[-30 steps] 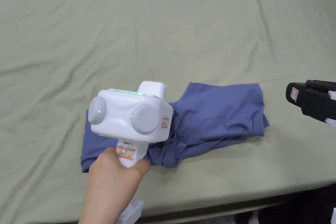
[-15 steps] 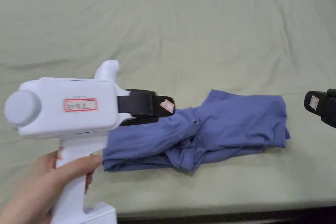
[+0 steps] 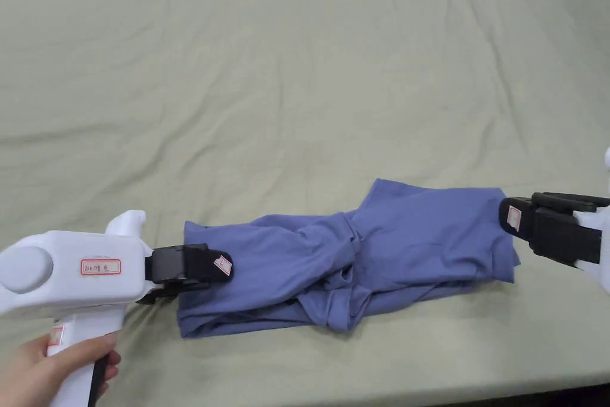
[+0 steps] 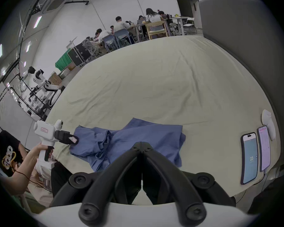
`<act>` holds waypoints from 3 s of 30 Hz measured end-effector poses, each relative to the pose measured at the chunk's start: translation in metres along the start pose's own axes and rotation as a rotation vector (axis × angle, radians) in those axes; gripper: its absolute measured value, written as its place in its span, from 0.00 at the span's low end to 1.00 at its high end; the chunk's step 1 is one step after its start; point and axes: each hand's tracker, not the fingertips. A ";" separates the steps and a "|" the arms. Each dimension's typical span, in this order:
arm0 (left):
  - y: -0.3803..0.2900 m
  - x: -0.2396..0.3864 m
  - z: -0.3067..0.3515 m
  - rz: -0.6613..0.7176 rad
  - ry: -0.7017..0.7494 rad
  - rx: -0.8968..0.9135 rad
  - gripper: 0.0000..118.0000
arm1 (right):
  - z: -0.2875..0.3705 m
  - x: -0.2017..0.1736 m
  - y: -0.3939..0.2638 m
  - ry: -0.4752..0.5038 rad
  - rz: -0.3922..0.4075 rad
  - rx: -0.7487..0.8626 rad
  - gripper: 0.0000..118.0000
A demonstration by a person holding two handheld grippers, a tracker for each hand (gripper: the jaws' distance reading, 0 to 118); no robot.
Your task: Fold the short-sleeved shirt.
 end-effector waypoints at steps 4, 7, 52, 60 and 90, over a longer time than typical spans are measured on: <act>-0.001 0.000 0.009 -0.010 0.042 0.003 0.15 | -0.003 0.001 0.002 0.014 0.010 0.003 0.02; -0.004 -0.027 0.022 0.224 -0.156 0.027 0.14 | -0.004 0.002 0.001 0.007 0.013 0.003 0.02; 0.029 0.198 0.031 -0.315 0.267 0.103 0.72 | 0.029 0.090 -0.007 -0.043 -0.115 0.069 0.02; 0.006 0.213 -0.077 -0.302 0.102 -0.036 0.00 | 0.022 0.079 -0.013 -0.052 -0.085 0.029 0.02; -0.020 0.060 0.063 0.044 0.015 0.219 0.12 | -0.159 -0.082 -0.002 0.015 0.306 -0.335 0.02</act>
